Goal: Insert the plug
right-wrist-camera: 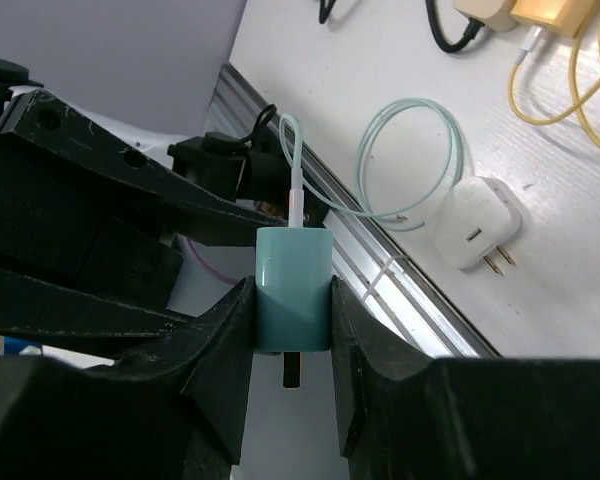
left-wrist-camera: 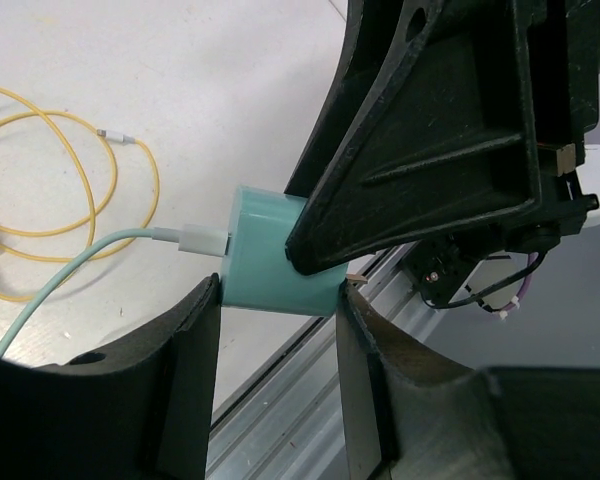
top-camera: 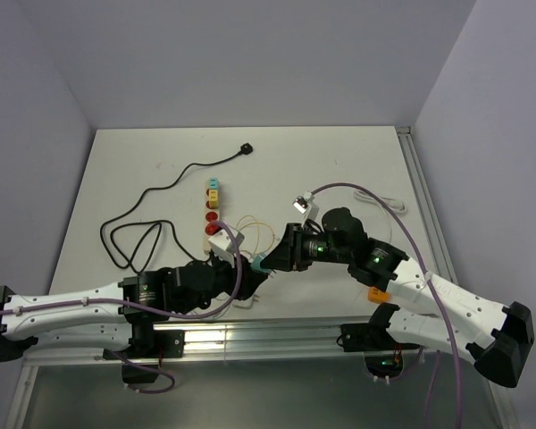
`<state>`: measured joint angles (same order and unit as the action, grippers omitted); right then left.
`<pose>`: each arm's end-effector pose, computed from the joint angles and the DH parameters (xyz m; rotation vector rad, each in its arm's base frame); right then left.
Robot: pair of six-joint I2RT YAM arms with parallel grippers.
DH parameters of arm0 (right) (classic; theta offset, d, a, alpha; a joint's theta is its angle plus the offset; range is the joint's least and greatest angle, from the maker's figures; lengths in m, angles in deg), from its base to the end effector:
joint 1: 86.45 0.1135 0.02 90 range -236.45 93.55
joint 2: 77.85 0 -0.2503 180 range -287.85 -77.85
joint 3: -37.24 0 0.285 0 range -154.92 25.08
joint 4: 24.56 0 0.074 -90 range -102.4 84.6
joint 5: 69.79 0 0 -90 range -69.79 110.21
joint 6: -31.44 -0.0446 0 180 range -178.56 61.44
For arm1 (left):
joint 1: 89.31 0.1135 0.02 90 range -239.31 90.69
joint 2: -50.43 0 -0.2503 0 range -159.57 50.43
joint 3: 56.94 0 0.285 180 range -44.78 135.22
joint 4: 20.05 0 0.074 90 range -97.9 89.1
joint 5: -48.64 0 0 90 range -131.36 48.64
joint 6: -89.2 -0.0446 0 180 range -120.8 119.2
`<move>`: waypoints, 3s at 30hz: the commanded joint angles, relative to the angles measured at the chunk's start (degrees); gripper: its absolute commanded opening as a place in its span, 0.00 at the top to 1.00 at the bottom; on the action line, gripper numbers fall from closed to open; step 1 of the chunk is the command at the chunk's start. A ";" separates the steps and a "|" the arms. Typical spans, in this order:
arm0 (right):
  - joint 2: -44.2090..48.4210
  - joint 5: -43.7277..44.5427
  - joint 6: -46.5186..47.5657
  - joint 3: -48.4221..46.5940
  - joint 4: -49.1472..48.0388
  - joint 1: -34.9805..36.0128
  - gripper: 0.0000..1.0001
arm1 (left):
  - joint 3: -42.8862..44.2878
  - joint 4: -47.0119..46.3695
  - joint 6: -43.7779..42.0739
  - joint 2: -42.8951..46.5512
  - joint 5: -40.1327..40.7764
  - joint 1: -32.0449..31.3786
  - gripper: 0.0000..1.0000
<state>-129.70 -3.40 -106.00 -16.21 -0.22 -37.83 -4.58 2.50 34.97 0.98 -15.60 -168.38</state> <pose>0.1560 0.2041 0.2739 -0.3338 2.2321 1.4179 0.0663 -0.2412 0.2798 0.4305 1.9431 -0.9251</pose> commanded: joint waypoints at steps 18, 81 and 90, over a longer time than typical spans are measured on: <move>15.46 -26.47 19.06 -0.10 -4.45 1.48 1.00 | 15.52 7.63 -14.67 5.16 -26.45 -0.21 0.07; 12.93 26.95 11.23 -5.11 28.41 -2.39 0.00 | 21.14 35.48 -6.76 -8.20 -31.23 51.71 1.00; 10.82 21.08 11.67 -2.38 24.38 -2.39 0.00 | 21.67 34.44 -10.46 -16.19 -26.02 58.24 1.00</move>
<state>-118.56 19.83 -94.53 -18.55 26.58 -40.00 14.57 37.51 26.77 -12.90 -44.54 -110.89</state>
